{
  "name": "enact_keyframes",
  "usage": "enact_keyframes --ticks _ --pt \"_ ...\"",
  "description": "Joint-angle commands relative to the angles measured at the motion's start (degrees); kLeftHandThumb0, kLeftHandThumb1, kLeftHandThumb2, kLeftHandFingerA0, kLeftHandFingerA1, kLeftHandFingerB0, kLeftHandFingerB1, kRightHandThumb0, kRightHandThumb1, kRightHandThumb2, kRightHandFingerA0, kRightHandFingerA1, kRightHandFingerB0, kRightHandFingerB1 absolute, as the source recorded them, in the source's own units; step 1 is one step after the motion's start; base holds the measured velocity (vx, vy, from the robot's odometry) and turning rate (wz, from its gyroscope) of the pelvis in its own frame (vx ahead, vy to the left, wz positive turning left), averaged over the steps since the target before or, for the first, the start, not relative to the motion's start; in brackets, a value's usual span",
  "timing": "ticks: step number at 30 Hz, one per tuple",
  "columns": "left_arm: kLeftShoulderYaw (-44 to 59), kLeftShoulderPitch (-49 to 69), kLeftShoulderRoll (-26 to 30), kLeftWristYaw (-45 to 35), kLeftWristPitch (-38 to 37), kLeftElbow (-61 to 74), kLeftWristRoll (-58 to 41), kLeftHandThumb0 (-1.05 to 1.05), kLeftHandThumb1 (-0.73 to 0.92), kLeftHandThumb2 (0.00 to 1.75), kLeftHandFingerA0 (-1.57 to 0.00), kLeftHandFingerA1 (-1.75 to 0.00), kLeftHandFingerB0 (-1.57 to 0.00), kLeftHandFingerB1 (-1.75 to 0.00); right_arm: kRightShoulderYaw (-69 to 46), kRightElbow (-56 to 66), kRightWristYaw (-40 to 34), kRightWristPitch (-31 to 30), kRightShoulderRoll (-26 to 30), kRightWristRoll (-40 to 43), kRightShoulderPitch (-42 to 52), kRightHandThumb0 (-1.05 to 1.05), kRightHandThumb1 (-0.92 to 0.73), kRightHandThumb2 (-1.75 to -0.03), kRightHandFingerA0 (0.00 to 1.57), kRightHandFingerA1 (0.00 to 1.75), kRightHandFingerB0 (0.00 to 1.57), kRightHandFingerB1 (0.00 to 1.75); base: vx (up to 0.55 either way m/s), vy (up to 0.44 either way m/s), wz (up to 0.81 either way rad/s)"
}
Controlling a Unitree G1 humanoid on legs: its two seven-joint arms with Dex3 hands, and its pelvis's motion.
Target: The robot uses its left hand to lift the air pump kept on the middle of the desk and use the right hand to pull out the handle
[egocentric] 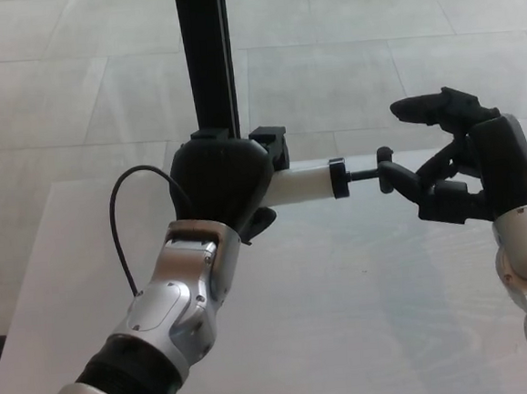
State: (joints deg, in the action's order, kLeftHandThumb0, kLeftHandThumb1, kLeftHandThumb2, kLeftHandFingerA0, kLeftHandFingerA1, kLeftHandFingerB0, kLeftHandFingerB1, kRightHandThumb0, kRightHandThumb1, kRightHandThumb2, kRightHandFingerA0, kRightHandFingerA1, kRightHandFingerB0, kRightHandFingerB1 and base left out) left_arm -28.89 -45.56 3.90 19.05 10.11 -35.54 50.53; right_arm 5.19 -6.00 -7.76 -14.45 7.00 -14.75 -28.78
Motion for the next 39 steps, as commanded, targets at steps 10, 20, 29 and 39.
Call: enact_keyframes --ticks 10,20,29,39 --pt "2.27 -0.15 -1.31 0.05 0.27 2.12 -2.55 -0.19 0.56 0.93 -0.87 -1.75 -0.72 -1.53 0.22 -2.12 2.11 -4.09 1.88 -2.06 -1.06 -0.33 -0.58 -0.57 0.85 1.46 0.59 0.48 0.00 0.000 0.00" --pt "1.45 2.62 -2.56 -1.39 2.34 5.92 -2.17 -0.19 0.56 0.92 -0.89 -1.75 -0.72 -1.45 -0.02 -1.96 3.19 -3.88 2.14 -1.84 0.06 -0.35 -0.69 -0.61 0.88 1.10 0.60 0.46 0.00 0.000 0.00" --pt "0.06 3.55 -2.30 -1.95 3.24 7.00 -1.28 -0.19 0.62 0.87 -0.89 -1.75 -0.71 -1.44 -0.45 -1.46 2.03 -2.34 1.48 -1.92 0.03 -0.27 -0.74 -0.66 0.95 1.46 0.73 0.55 0.00 0.000 0.00" --pt "-0.12 3.86 -2.49 -2.47 3.78 8.01 -1.56 -0.25 0.53 1.04 -1.19 -1.35 -0.86 -1.11 0.30 -2.19 1.13 -1.15 2.12 -3.84 0.35 -0.12 -0.63 -0.90 0.96 1.47 0.94 0.98 0.00 0.000 0.00"
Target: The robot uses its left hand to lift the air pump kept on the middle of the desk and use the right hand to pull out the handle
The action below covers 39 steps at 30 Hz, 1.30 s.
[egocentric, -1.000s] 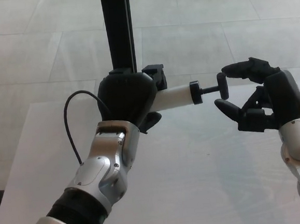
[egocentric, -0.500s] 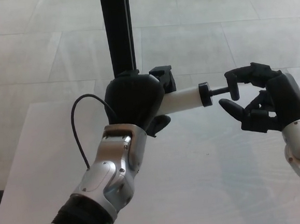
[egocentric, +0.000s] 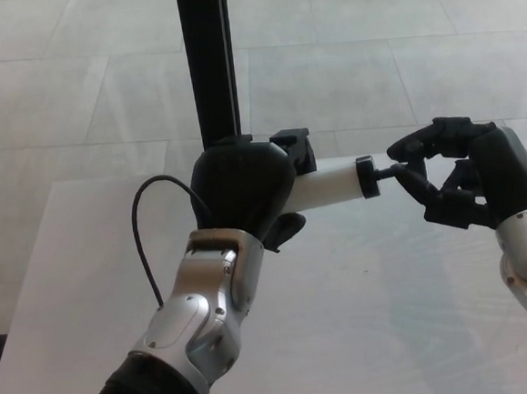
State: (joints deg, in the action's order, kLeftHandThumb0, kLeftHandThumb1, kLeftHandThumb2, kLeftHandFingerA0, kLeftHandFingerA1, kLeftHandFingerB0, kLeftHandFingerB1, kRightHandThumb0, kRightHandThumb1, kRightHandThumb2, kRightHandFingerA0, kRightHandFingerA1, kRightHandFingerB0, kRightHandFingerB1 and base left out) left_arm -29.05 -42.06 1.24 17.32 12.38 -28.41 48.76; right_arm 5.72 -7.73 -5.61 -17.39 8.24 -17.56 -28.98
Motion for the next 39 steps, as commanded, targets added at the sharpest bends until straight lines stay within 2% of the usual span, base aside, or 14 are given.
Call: enact_keyframes --ticks 1,6,12,13,15,19,20,21,23,25,27,32,36,39 --pt "0.03 0.37 0.19 -0.93 1.54 1.05 0.18 -0.18 0.61 0.90 -0.91 -1.75 -0.79 -0.88 -0.30 -0.74 -1.20 2.16 0.86 -1.06 0.63 -0.12 -0.63 -0.91 0.97 1.48 0.94 1.04 0.00 0.000 0.00" --pt "0.25 0.14 0.01 0.50 0.38 0.62 -0.21 -0.22 0.50 1.03 -1.18 -1.34 -0.84 -1.05 -0.01 -1.22 -1.48 1.78 1.03 -1.92 0.77 -0.13 -0.63 -0.92 0.95 1.46 0.90 1.14 0.00 0.000 0.00" --pt "0.03 0.39 0.56 -0.28 1.26 1.51 0.43 -0.24 0.48 1.03 -1.18 -1.37 -0.91 -1.20 0.69 -1.99 -2.59 1.73 0.36 -2.89 0.73 -0.18 -0.64 -0.84 0.94 1.43 0.90 1.11 0.00 0.000 0.00" --pt "-0.01 0.44 0.58 -0.30 1.41 1.46 0.49 -0.16 0.58 0.87 -0.90 -1.75 -0.77 -1.15 0.61 -1.71 -2.55 1.34 0.24 -2.84 0.76 -0.18 -0.67 -0.82 0.90 1.49 0.85 1.17 0.00 0.000 0.00" --pt "0.21 0.51 0.34 -0.66 1.45 1.25 -0.05 -0.17 0.61 0.85 -0.93 -1.75 -0.83 -0.91 0.65 -1.27 -2.50 0.39 0.29 -3.23 0.75 -0.19 -0.68 -0.80 0.89 1.49 0.83 1.17 0.00 0.000 0.00" --pt "0.21 0.77 0.32 -0.16 1.07 1.15 -0.13 -0.18 0.57 0.92 -0.90 -1.75 -0.78 -1.21 0.73 -1.96 -3.47 0.96 0.29 -4.03 0.47 -0.23 -0.65 -0.82 0.92 1.51 0.86 1.20 0.00 0.000 0.00" --pt "0.15 0.62 0.34 0.31 0.85 0.79 -0.01 -0.24 0.49 1.04 -1.21 -1.36 -0.87 -1.11 0.77 -1.99 -3.75 0.66 0.23 -4.29 0.31 -0.23 -0.65 -0.81 0.92 1.54 0.86 1.23 0.00 0.000 0.00" --pt "0.04 0.43 0.43 0.48 0.65 0.48 0.11 -0.18 0.56 0.94 -0.91 -1.75 -0.79 -1.11 0.76 -2.07 -3.98 0.80 0.26 -4.42 0.25 -0.20 -0.67 -0.82 0.89 1.57 0.81 1.28 0.00 0.000 0.00" --pt "-0.14 0.20 0.51 0.26 0.96 0.32 0.41 -0.18 0.56 0.96 -0.90 -1.75 -0.76 -1.23 0.69 -1.80 -4.00 0.65 0.32 -4.50 0.20 -0.21 -0.69 -0.78 0.90 1.62 0.79 1.33 0.00 0.000 0.00" --pt "0.13 0.63 0.93 -0.72 1.06 1.06 0.02 -0.26 0.50 1.03 -1.18 -1.36 -0.88 -1.16 0.62 -2.39 -7.46 2.88 0.02 -5.91 0.23 -0.25 -0.51 -1.02 1.18 1.36 0.94 1.19 0.00 0.000 0.00" --pt "0.27 0.78 1.10 -0.07 0.46 0.87 -0.16 -0.25 0.49 1.02 -1.19 -1.37 -0.92 -1.18 0.54 -2.44 -8.09 2.89 -0.07 -6.17 0.15 -0.18 -0.56 -0.98 0.88 1.75 0.81 1.42 0.00 0.000 0.00" --pt "0.13 1.20 1.98 0.96 -0.50 0.63 0.04 -0.18 0.59 0.95 -0.90 -1.75 -0.67 -1.57 -0.14 -1.85 -9.28 2.55 -0.48 -6.28 0.03 -0.18 -0.53 -1.06 0.91 1.75 0.81 1.51 0.00 0.000 0.00" --pt "0.82 1.53 2.69 1.11 -1.71 0.68 -0.93 -0.17 0.56 0.94 -1.11 -1.62 -0.86 -1.11 -0.85 -1.71 -9.24 2.55 -0.46 -5.80 0.02 -0.15 -0.49 -1.11 0.91 1.75 0.84 1.51 0.00 0.000 0.00" --pt "0.71 1.79 2.87 0.61 -1.02 0.89 -0.35 -0.21 0.62 0.93 -0.88 -1.75 -0.70 -1.36 -1.06 -1.71 -9.41 2.25 -0.46 -5.85 0.18 -0.15 -0.50 -1.06 0.92 1.75 0.84 1.50 0.00 0.000 0.00"
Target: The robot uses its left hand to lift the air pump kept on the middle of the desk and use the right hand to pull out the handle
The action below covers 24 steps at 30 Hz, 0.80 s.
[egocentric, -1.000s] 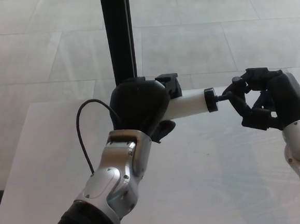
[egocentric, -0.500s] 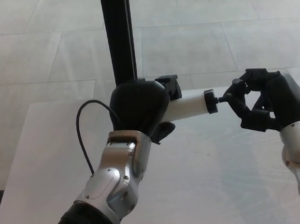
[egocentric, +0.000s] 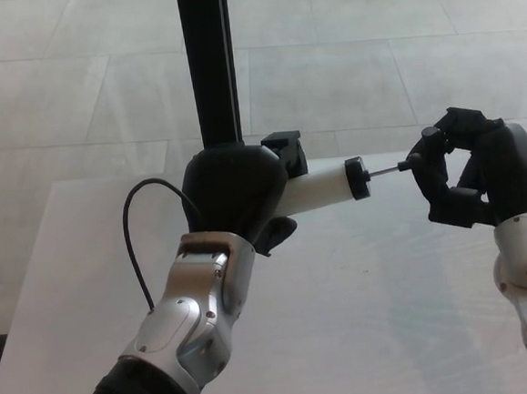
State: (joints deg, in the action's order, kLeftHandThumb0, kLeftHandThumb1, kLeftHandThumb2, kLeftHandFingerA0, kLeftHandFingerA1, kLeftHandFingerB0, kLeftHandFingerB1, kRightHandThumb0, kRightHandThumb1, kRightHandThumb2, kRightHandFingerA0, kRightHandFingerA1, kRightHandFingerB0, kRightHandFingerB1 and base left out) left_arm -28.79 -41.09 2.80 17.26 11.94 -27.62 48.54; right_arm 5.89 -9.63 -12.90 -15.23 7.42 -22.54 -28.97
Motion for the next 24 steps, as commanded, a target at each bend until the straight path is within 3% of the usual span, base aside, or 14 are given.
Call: enact_keyframes --ticks 1,3,4,5,6,7,10,11,12,15,17,19,20,24 --pt "0.45 0.81 1.45 0.72 -0.70 -0.01 -0.12 -0.21 0.62 0.92 -0.87 -1.75 -0.71 -1.37 -1.26 0.17 -2.17 0.26 0.39 -0.86 0.19 -0.15 -0.49 -1.08 0.92 1.75 0.86 1.47 0.00 0.000 0.00" --pt "0.56 0.91 1.51 0.56 -0.40 0.06 -0.12 -0.22 0.63 0.92 -0.88 -1.75 -0.68 -1.46 -1.34 0.09 -2.22 0.78 0.47 -0.74 0.26 -0.14 -0.48 -1.10 0.92 1.75 0.86 1.48 0.00 0.000 0.00" --pt "0.59 1.17 1.69 0.69 -0.46 0.10 -0.10 -0.22 0.64 0.89 -0.89 -1.75 -0.72 -1.40 -1.42 0.26 -2.26 0.84 0.44 -0.66 0.42 -0.23 -0.45 -1.10 1.23 1.40 1.02 1.23 0.00 0.000 0.00" --pt "0.56 1.26 1.86 0.70 -0.55 0.17 -0.04 -0.22 0.64 0.88 -0.89 -1.75 -0.71 -1.44 -1.44 0.37 -2.14 0.72 0.48 -0.64 0.45 -0.15 -0.48 -1.10 0.93 1.75 0.87 1.43 0.00 0.000 0.00" --pt "0.56 1.35 2.03 0.50 -0.57 0.31 -0.05 -0.21 0.64 0.91 -0.89 -1.75 -0.75 -1.32 -1.46 0.32 -2.12 0.92 0.56 -0.59 0.53 -0.15 -0.47 -1.11 0.92 1.75 0.87 1.43 0.00 0.000 0.00" --pt "0.48 1.47 2.31 0.11 -0.20 0.51 0.14 -0.23 0.65 0.91 -0.89 -1.75 -0.79 -1.09 -1.51 0.08 -2.08 1.47 0.74 -0.45 0.65 -0.23 -0.46 -1.10 1.22 1.39 1.00 1.22 0.00 0.000 0.00" --pt "0.44 1.62 2.63 0.00 -0.08 0.66 0.17 -0.22 0.64 0.91 -0.90 -1.75 -0.82 -0.95 -1.71 -0.19 -1.77 1.86 0.95 -0.19 0.70 -0.23 -0.46 -1.10 1.22 1.39 0.99 1.21 0.00 0.000 0.00" --pt "0.53 1.72 2.88 -0.23 -0.41 0.77 -0.07 -0.21 0.63 0.92 -0.88 -1.75 -0.72 -1.28 -1.85 -0.11 -1.51 1.43 0.97 -0.09 0.67 -0.23 -0.47 -1.10 1.22 1.38 0.98 1.19 0.00 0.000 0.00" --pt "0.69 1.78 2.96 -0.18 -0.41 0.63 -0.23 -0.20 0.62 0.95 -0.89 -1.75 -0.68 -1.46 -1.90 -0.09 -1.44 1.36 1.11 -0.19 0.68 -0.23 -0.46 -1.09 1.21 1.38 0.98 1.19 0.00 0.000 0.00" --pt "1.44 2.10 3.91 1.21 -2.91 -0.57 -1.38 -0.17 0.57 1.02 -0.89 -1.75 -0.67 -1.65 -2.37 -0.47 -1.26 1.92 1.75 -0.10 0.64 -0.24 -0.46 -1.09 1.20 1.37 0.99 1.19 0.00 0.000 0.00" --pt "1.37 2.29 4.55 1.23 -2.86 -0.57 -0.83 -0.20 0.62 0.96 -0.89 -1.75 -0.71 -1.54 -2.69 -0.63 -1.03 1.98 2.04 0.04 0.68 -0.23 -0.45 -1.07 1.18 1.36 1.02 1.23 0.00 0.000 0.00" --pt "1.36 2.38 4.81 1.13 -2.95 -0.49 -0.72 -0.20 0.62 0.96 -0.89 -1.75 -0.71 -1.54 -2.82 -0.59 -0.86 2.01 2.09 0.07 0.72 -0.23 -0.45 -1.07 1.18 1.36 1.02 1.23 0.00 0.000 0.00" --pt "1.97 2.83 5.16 0.78 -3.12 -0.31 -1.40 -0.30 0.56 1.11 -1.18 -1.37 -0.94 -1.21 -3.04 -0.46 -0.62 1.62 2.45 0.03 0.84 -0.23 -0.46 -1.05 1.19 1.36 1.01 1.21 0.00 0.000 0.00" --pt "2.49 3.39 5.73 0.70 -3.52 -0.12 -1.58 -0.29 0.55 1.12 -1.20 -1.39 -0.95 -1.23 -3.28 -0.60 -0.64 2.09 3.02 0.06 0.99 -0.22 -0.44 -1.07 1.20 1.36 1.03 1.23 0.00 0.000 0.00"
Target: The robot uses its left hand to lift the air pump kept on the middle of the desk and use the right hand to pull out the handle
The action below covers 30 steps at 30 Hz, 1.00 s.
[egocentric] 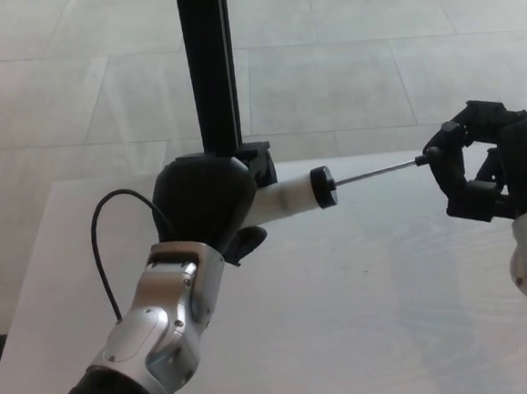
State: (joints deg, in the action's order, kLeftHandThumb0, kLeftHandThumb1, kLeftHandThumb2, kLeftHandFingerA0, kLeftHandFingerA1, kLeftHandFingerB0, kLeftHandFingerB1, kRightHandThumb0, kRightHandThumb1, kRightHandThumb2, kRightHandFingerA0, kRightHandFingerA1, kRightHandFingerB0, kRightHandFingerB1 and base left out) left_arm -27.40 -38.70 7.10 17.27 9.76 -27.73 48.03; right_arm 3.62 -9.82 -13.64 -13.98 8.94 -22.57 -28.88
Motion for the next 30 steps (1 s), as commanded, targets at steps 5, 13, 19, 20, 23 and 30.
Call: enact_keyframes --ticks 5,13,19,20,23,30 --pt "1.25 1.43 2.18 -0.79 -0.57 0.17 -0.61 -0.28 0.55 1.13 -1.17 -1.36 -0.87 -1.14 -1.25 -1.00 -0.16 1.92 1.95 0.24 1.01 -0.22 -0.43 -1.08 1.20 1.36 1.03 1.23 0.00 0.000 0.00" --pt "1.26 2.96 4.10 0.82 -0.65 0.58 0.51 -0.19 0.55 1.05 -0.90 -1.75 -0.66 -1.58 -2.02 -1.62 -0.47 2.61 2.32 0.49 1.21 -0.21 -0.43 -1.07 1.19 1.35 1.03 1.21 0.00 0.000 0.00" --pt "0.79 3.49 5.54 -0.02 0.17 1.22 1.76 -0.22 0.59 1.03 -0.88 -1.75 -0.65 -1.59 -2.13 -1.60 -0.56 2.21 2.37 0.17 1.17 -0.15 -0.47 -1.03 0.91 1.75 0.86 1.44 0.00 0.000 0.00" --pt "0.94 3.69 5.76 -0.41 0.16 1.44 1.55 -0.20 0.58 1.02 -0.87 -1.75 -0.67 -1.57 -2.14 -1.61 -0.57 2.19 2.41 0.12 1.18 -0.15 -0.47 -1.03 0.91 1.75 0.86 1.44 0.00 0.000 0.00" --pt "1.16 4.46 6.39 -0.23 -0.27 1.42 1.21 -0.20 0.59 0.97 -0.82 -1.75 -0.67 -1.55 -2.32 -1.52 -0.48 2.14 2.54 0.15 1.35 -0.22 -0.44 -1.08 1.19 1.36 1.01 1.21 0.00 0.000 0.00" --pt "1.34 5.05 6.52 1.36 -1.52 0.93 1.25 -0.19 0.58 0.93 -0.82 -1.75 -0.68 -1.57 -2.49 -1.54 -0.48 2.24 2.07 0.43 1.37 -0.21 -0.46 -1.05 1.18 1.35 0.99 1.20 0.00 0.000 0.00"
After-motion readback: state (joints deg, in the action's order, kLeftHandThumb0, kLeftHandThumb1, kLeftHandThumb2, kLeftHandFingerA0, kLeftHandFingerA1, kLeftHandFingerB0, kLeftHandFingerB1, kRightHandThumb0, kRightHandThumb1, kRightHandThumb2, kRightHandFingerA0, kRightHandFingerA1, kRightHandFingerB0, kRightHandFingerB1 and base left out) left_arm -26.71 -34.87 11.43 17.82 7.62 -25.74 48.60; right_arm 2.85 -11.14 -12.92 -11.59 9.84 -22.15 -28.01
